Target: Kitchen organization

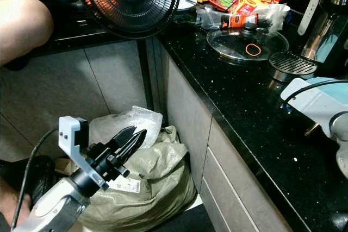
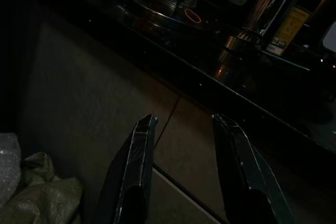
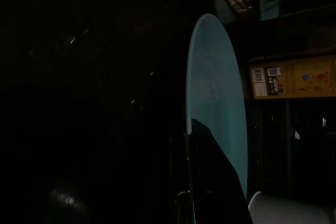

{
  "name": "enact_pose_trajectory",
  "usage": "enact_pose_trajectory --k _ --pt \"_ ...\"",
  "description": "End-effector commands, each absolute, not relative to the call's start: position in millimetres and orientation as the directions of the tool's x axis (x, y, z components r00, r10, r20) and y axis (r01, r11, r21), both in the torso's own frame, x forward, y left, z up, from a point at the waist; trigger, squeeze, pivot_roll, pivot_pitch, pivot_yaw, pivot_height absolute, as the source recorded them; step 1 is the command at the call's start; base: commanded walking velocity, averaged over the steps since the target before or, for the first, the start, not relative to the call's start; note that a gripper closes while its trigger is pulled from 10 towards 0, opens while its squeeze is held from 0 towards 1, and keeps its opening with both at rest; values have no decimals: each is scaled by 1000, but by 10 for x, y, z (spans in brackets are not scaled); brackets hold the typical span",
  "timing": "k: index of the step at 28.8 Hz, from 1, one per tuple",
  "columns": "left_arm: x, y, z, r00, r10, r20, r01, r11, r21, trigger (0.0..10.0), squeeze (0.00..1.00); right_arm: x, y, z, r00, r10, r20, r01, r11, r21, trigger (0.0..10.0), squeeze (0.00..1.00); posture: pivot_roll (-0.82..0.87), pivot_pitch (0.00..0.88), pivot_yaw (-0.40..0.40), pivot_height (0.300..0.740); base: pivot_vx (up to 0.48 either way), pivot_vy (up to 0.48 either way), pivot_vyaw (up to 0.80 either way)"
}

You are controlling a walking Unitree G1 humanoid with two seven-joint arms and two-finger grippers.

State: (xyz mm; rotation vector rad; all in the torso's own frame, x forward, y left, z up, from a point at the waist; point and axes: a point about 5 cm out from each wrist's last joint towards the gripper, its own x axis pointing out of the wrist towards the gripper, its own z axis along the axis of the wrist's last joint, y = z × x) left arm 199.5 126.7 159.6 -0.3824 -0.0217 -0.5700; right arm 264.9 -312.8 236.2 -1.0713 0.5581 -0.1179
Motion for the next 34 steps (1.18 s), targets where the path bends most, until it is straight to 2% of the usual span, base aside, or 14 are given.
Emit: enact_pose_trajectory --k 1,4,14,17,22,24,25,26,27,28,34 --pt "1996 1280 1577 843 -526 115 531 778 -336 10000 0 2702 -3108 2431 886 -342 -313 -112 496 -861 0 0 26 0 -8 740 0 0 0" --pt "1995 1282 1583 841 -528 119 535 778 -329 10000 0 2737 -3103 2530 910 -345 -231 -30 500 -865 0 0 28 0 -10 740 0 0 0" --pt "1995 1279 1578 836 -534 121 542 773 -330 10000 0 2751 -3041 2601 933 -282 -223 -42 529 -848 0 0 23 0 -7 740 0 0 -511" --pt "1992 1273 1577 835 -536 122 543 771 -331 10000 0 2774 -2946 2658 959 -189 -211 -66 575 -816 0 0 24 0 -8 740 0 0 -635" --pt "1990 1269 1573 834 -537 124 545 770 -333 10000 0 2778 -2950 2763 975 -143 -172 -58 579 -813 0 0 23 0 -9 740 0 0 -641" --pt "1989 1267 1572 833 -539 125 547 767 -335 10000 0 2774 -2889 2852 989 -38 -142 -88 624 -776 0 0 21 0 -9 740 0 0 -663" --pt "1989 1267 1572 833 -539 125 547 767 -335 10000 0 2774 -2889 2852 989 -38 -142 -88 624 -776 0 0 21 0 -9 740 0 0 -669" --pt "1988 1267 1571 832 -540 126 548 766 -337 10000 0 2762 -2840 2891 992 43 -121 -120 645 -754 0 0 21 0 -9 740 0 0 -688" --pt "1988 1267 1571 832 -540 126 548 766 -337 10000 0 2762 -2840 2891 992 43 -121 -120 645 -754 0 0 21 0 -9 740 0 0 -688" --pt "1990 1265 1570 831 -541 128 549 764 -339 10000 0 2703 -2770 2936 977 198 -77 -199 725 -659 0 0 20 0 -10 740 0 0 -688" --pt "1992 1268 1565 829 -544 130 552 760 -343 10000 0 2588 -2720 2946 930 367 -14 -314 775 -548 0 0 23 0 -9 740 0 0 -691"
